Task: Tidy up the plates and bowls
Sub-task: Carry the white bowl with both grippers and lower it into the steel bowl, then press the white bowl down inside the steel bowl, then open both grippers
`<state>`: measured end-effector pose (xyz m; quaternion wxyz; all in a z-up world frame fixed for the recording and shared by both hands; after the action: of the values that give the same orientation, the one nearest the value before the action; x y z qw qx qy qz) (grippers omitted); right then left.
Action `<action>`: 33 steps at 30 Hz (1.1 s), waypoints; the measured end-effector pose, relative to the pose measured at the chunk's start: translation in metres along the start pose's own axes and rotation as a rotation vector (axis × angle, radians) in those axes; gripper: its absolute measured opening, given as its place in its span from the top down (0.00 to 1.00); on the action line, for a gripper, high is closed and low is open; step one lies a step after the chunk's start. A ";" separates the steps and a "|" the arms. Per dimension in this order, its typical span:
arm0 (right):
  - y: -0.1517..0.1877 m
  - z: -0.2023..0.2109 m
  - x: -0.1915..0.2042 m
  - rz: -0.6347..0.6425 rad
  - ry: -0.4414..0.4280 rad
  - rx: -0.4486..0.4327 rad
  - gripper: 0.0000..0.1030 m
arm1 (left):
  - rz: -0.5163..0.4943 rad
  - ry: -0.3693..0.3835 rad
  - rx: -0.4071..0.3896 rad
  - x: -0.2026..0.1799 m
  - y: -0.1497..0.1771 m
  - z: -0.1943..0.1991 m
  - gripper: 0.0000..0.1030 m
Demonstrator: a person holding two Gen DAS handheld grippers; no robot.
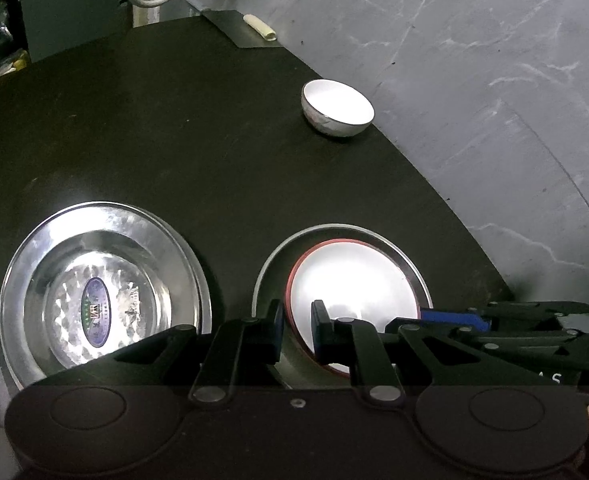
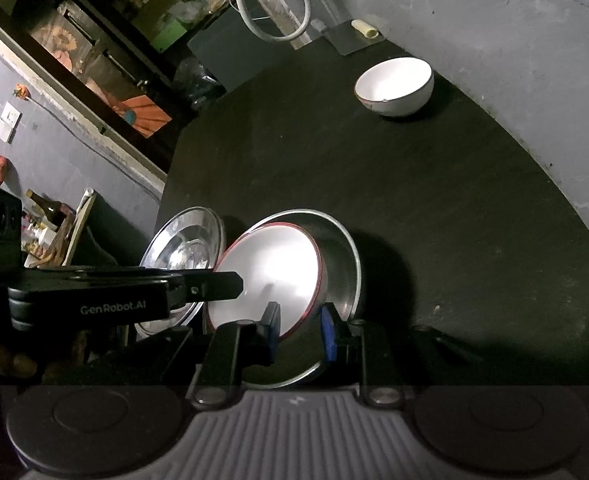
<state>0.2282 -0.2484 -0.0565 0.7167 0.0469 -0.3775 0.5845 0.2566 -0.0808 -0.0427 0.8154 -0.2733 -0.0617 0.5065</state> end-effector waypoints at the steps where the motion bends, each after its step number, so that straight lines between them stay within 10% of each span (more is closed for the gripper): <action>1: 0.000 0.000 0.000 0.001 0.000 0.002 0.75 | 0.000 -0.001 0.002 0.000 0.000 0.000 0.85; 33: -0.001 -0.005 0.003 0.034 0.020 0.023 0.75 | -0.017 -0.011 0.047 0.000 -0.002 -0.009 0.85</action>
<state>0.2317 -0.2437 -0.0575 0.7099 0.0429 -0.3643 0.6012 0.2618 -0.0852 -0.0492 0.8256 -0.2506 -0.0567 0.5025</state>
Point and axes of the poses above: each gripper's, at about its wrist camera, not at the fingertips, and z roughly against the way its jaws point, x to its left, y to its underside, the point moved 2 cm from there along -z, roughly the way its jaws point, and after that the axes turned 9 degrees about -z, right-handed, at the moved point
